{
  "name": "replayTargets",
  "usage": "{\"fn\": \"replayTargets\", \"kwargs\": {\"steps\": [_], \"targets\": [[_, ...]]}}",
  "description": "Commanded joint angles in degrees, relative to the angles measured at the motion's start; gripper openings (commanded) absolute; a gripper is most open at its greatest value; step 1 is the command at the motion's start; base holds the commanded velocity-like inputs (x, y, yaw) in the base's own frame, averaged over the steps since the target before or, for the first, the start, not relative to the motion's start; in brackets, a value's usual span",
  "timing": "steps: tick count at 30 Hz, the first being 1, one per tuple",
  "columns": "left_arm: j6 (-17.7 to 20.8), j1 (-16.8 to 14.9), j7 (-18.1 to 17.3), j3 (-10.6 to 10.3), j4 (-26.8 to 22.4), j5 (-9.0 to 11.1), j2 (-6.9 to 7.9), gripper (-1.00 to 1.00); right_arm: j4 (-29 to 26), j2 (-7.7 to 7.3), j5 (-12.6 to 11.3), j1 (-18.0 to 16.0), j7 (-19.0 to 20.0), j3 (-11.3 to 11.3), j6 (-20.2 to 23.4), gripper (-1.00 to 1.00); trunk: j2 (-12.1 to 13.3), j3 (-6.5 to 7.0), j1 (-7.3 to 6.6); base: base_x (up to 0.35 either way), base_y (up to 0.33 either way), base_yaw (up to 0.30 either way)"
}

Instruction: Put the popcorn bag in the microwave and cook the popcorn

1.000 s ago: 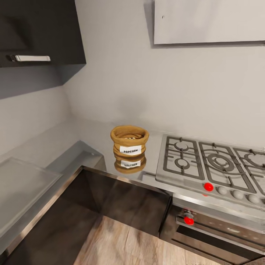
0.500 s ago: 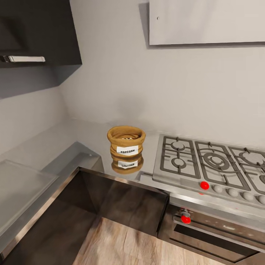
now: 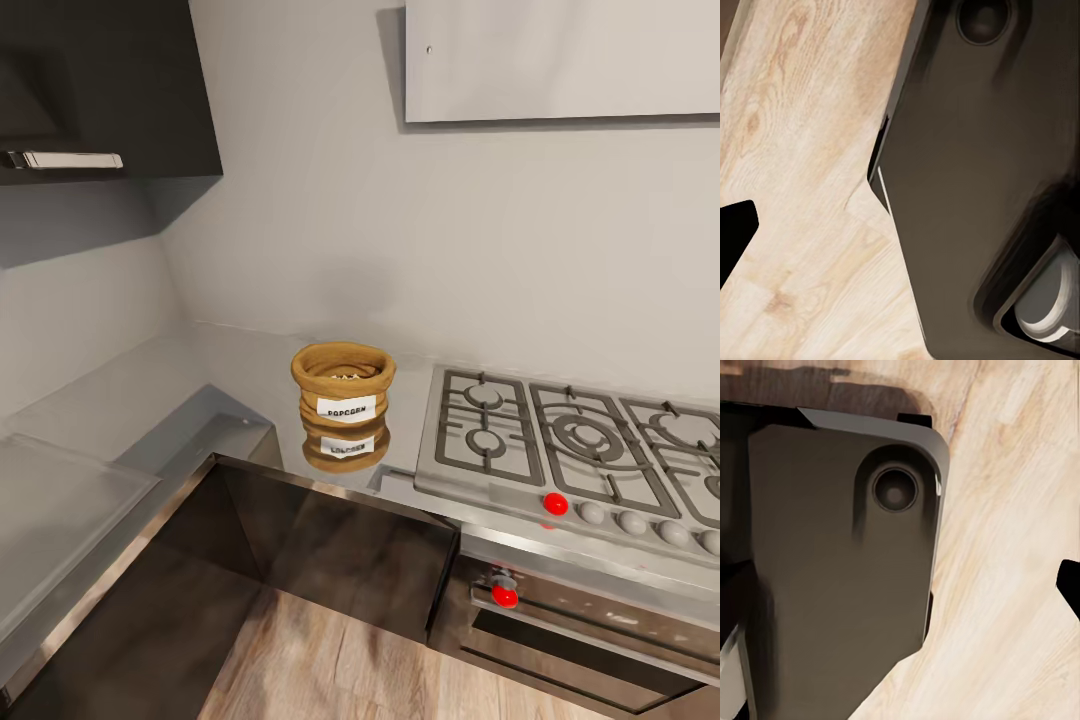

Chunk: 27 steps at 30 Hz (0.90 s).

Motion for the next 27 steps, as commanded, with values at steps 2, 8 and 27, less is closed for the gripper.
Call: {"fn": "replayTargets", "kwargs": {"steps": [2,8,27], "targets": [[-0.14,-0.02,-0.08,0.21,0.00,0.24,-0.54,1.00,-1.95,0.31,0.41,-0.04,0.21,-0.52,-0.02,1.00,-0.04,-0.06,0.00,0.000,0.000,0.000],[-0.17,-0.02,-0.19,0.21,0.08,0.39,-1.04,1.00,-20.05,4.45,0.94,-0.04,0.51,0.60,13.53,1.00,-0.04,-0.06,0.00,0.000,0.000,0.000],[0.03,-0.02,0.18,-1.25,0.44,-1.99,-1.14,1.00,-77.53,13.08,2.01,-0.04,0.76,26.47,57.22,1.00,-0.04,-0.06,0.00,0.000,0.000,0.000]]}}
